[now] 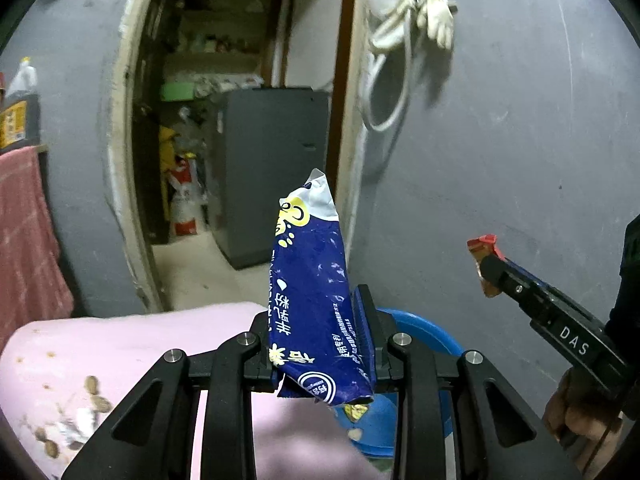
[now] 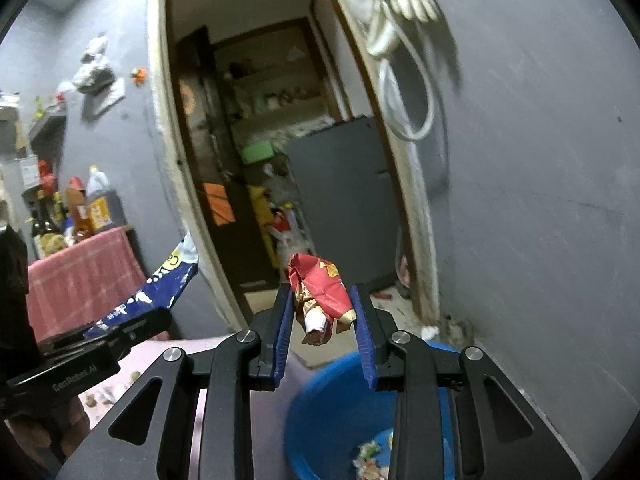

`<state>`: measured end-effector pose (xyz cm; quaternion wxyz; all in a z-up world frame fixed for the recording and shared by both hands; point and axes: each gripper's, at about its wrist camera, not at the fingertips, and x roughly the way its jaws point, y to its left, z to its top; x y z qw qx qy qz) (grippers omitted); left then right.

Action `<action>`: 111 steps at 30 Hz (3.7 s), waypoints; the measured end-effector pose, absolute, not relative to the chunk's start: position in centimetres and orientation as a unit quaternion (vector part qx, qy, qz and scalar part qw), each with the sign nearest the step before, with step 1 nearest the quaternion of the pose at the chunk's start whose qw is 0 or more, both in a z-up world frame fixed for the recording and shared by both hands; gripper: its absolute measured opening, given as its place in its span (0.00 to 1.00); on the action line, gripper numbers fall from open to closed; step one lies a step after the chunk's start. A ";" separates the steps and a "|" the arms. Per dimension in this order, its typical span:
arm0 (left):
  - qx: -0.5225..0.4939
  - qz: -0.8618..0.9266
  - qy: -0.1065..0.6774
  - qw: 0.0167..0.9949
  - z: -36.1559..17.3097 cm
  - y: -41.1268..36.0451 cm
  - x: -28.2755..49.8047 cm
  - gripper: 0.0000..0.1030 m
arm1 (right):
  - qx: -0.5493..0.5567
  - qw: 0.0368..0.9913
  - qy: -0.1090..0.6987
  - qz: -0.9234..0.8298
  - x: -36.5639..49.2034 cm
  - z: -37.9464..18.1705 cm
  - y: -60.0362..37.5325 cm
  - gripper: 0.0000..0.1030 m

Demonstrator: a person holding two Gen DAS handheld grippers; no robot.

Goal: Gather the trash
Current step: 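Carry the tube wrapper and red candy wrapper to the blue basin and open both tools, then move both tools back over the peanut shells and foil on the table, then grasp the peanut shell with the left tool while the right tool grasps the silver foil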

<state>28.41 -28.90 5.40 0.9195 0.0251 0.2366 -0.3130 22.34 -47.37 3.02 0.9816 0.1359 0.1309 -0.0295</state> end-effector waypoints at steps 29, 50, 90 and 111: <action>-0.057 -0.303 0.282 0.908 4.2 -26.8 30.8 0.84 | 0.155 0.976 0.148 -0.032 21.9 2.5 -48.9 0.65; -0.073 -0.145 0.160 0.974 9.6 -9.2 24.7 0.98 | 0.069 0.988 0.065 0.123 21.3 8.1 -35.4 1.00; -0.046 -0.154 0.377 0.912 -3.7 0.2 27.4 0.61 | 0.006 0.902 0.337 0.271 31.1 -3.6 -22.5 0.48; -0.044 -0.184 0.403 0.895 -4.4 -1.0 28.0 0.36 | 0.038 0.840 0.448 0.304 35.6 -6.2 -18.6 0.34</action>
